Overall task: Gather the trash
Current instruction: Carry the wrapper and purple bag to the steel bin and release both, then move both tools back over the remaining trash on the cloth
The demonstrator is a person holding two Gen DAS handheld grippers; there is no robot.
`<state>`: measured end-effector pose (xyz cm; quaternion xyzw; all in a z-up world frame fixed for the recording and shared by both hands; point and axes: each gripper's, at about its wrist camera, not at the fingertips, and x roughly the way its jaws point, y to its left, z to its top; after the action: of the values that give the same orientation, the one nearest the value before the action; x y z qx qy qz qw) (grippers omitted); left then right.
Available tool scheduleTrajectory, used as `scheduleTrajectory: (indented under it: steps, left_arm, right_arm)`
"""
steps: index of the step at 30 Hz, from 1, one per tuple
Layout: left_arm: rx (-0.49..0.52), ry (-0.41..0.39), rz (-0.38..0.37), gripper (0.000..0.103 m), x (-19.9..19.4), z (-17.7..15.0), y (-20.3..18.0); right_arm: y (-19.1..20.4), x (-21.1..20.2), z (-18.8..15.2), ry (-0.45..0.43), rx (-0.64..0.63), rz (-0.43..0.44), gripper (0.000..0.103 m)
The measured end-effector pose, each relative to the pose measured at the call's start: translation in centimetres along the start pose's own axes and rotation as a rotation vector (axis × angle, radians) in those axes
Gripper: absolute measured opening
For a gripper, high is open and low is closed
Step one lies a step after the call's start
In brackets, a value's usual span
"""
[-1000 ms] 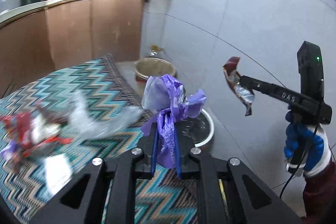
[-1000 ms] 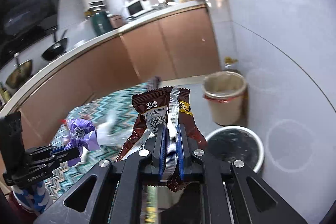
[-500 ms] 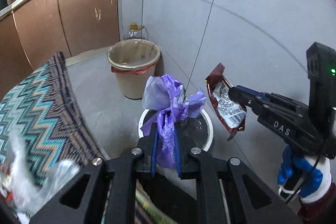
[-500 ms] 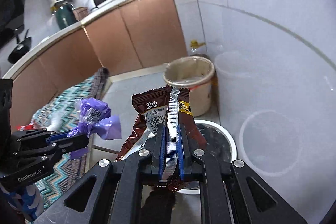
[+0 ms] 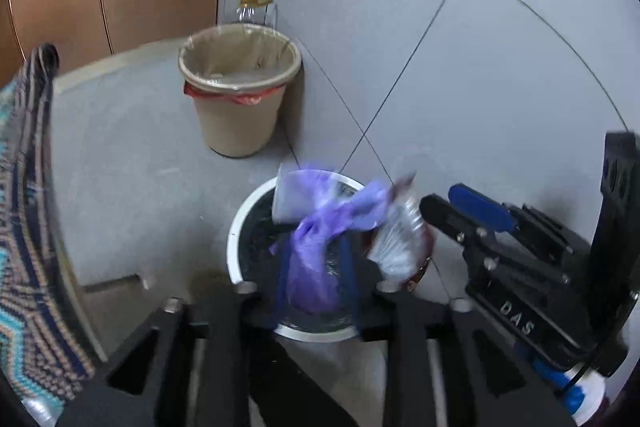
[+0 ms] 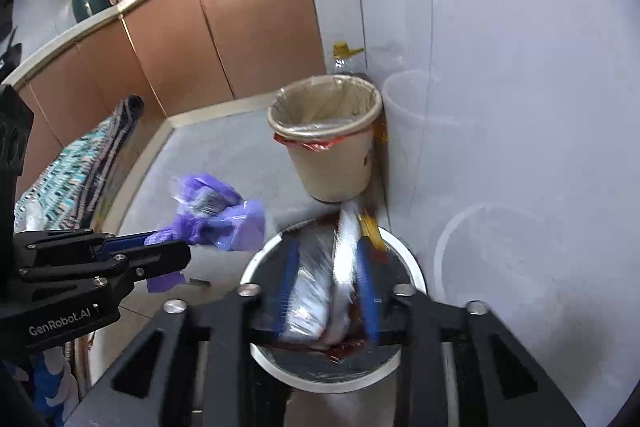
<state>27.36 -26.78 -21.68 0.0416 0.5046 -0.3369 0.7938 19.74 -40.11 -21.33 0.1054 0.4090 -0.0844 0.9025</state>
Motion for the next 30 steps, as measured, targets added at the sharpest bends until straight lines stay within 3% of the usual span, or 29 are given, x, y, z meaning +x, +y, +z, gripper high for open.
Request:
scheduleTrajectory:
  steps: [5,10,27,30]
  left_arm:
    - [-0.031,-0.012,-0.011,0.035,0.6,0.2,0.5]
    - [-0.025,-0.084,0.032,0.035,-1.4,-0.2,0.2]
    - [0.066,-0.407,0.244,0.035,-16.2,-4.4,-3.6]
    - [0.079,-0.449,0.283,0.042,-18.9,-5.7,-4.1]
  right_arm:
    - [-0.6,0.2,-0.8,0.015,0.021,-0.02,0.041]
    - [-0.3,-1.0,-0.8,0.001,0.022,-0.021,0.043]
    - [5.0,-12.6,0.3,-0.2,-0.03,0.024,0.064]
    - [5.9,-14.9,0.3,-0.237,-0.041,0.044,0.066]
